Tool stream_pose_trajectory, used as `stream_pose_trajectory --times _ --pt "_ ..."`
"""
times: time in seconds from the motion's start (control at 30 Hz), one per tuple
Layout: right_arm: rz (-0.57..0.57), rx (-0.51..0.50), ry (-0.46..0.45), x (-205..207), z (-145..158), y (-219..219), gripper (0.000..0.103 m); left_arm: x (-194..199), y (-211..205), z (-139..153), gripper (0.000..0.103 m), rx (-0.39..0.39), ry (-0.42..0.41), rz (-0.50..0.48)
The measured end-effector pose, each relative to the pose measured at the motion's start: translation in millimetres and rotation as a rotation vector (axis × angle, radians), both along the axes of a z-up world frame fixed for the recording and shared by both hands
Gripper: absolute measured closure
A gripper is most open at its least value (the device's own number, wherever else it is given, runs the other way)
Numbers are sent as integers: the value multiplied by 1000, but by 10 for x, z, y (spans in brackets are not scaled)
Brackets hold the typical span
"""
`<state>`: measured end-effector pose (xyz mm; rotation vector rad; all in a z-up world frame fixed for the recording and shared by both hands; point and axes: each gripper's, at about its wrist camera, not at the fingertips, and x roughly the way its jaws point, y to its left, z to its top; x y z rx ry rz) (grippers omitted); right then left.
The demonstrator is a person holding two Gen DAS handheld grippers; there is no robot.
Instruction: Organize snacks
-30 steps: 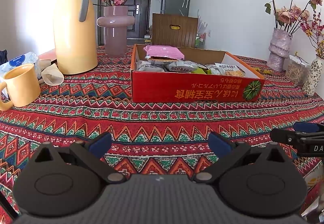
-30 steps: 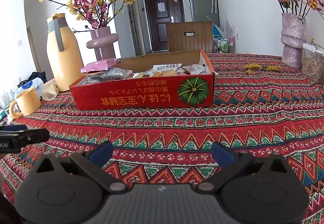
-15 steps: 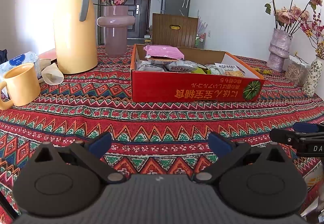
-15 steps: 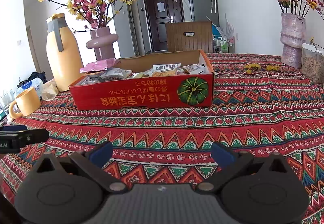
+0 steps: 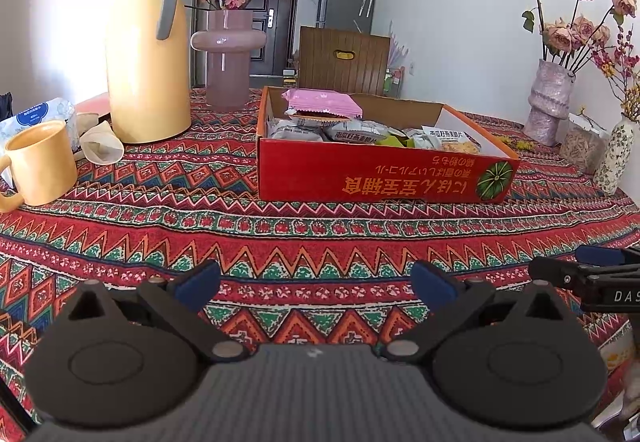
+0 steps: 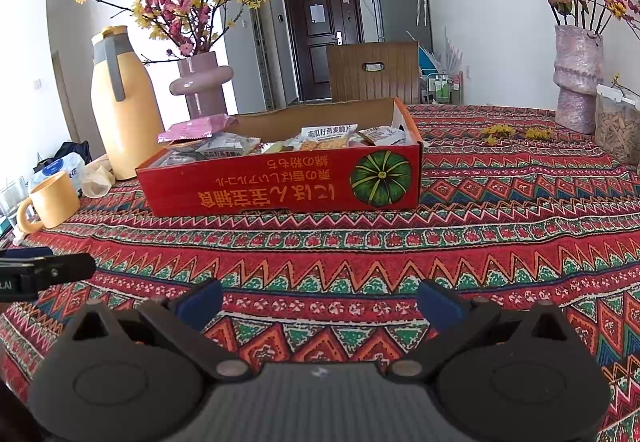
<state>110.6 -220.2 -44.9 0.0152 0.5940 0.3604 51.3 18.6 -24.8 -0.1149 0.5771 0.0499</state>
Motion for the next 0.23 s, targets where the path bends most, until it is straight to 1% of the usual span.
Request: stream_pose_trajectory --times 0.23 --pt "-1 0 1 2 -18 -12 0 -4 -7 3 0 -2 -4 -6"
